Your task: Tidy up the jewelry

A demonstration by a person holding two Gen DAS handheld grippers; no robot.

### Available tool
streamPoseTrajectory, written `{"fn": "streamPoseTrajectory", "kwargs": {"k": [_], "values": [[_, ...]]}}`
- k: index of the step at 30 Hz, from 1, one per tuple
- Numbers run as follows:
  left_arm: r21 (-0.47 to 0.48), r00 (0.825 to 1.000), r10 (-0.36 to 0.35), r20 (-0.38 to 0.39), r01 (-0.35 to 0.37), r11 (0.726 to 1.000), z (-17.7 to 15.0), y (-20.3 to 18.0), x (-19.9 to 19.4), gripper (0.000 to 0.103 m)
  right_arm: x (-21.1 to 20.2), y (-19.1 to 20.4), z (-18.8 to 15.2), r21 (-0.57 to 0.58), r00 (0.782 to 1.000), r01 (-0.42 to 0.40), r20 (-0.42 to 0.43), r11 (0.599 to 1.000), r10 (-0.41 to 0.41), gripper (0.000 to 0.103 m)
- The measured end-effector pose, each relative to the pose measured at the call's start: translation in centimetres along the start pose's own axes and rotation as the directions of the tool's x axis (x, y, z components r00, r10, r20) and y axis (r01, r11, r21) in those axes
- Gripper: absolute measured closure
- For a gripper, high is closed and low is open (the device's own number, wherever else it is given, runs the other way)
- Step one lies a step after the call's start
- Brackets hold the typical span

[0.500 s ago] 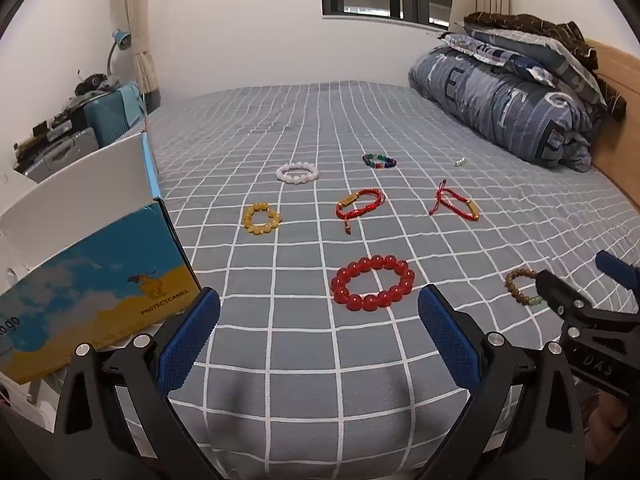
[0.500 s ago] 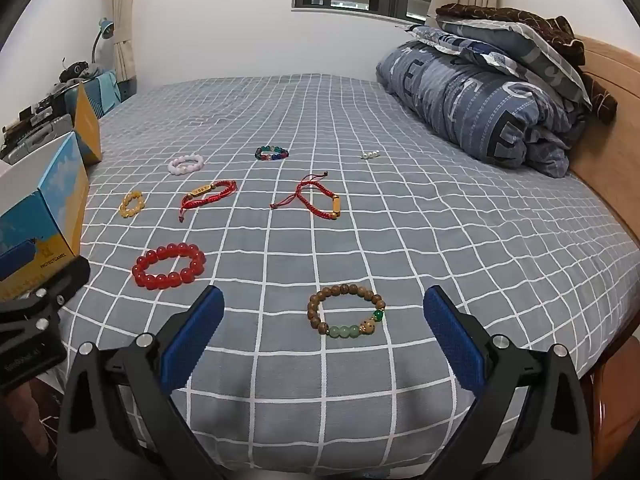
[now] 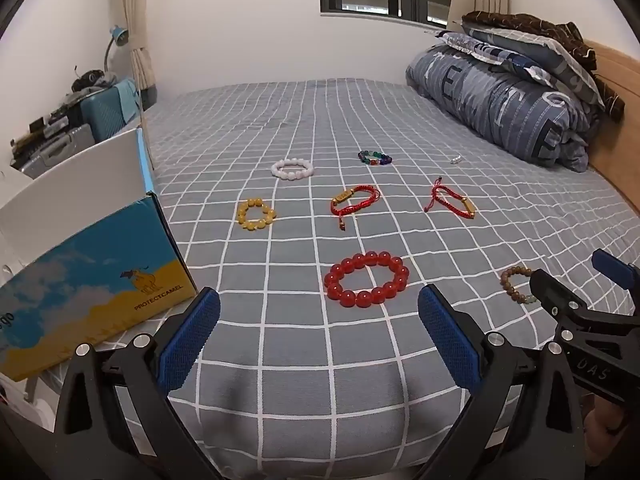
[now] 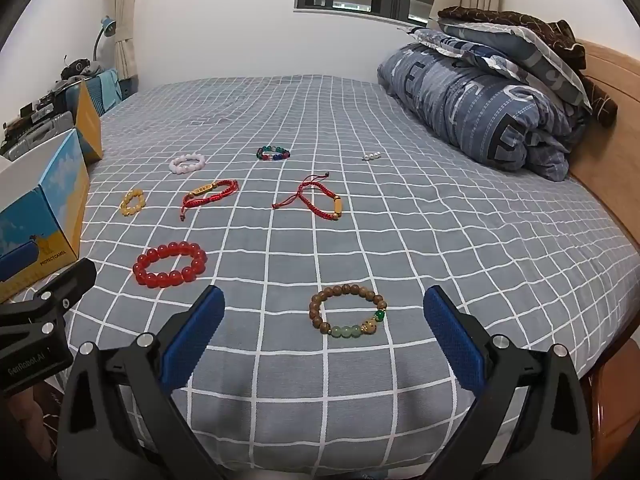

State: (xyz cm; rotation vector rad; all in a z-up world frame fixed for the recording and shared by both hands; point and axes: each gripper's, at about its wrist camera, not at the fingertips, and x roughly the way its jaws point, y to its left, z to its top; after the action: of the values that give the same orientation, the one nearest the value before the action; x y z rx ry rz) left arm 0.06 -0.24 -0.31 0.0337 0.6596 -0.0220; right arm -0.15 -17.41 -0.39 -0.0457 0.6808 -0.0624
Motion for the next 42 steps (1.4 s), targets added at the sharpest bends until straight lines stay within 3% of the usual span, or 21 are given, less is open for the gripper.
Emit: {"fn": "streamPoseTrajectory", "kwargs": {"k": [42], "values": [[-0.007, 1.0, 0.001, -0.003, -0.001, 1.0, -0.1, -0.1, 0.4, 0.006, 0.6, -0.5, -0.9, 0.001, 1.0, -0.002, 0.011, 1.0, 0.002, 0.007]]}}
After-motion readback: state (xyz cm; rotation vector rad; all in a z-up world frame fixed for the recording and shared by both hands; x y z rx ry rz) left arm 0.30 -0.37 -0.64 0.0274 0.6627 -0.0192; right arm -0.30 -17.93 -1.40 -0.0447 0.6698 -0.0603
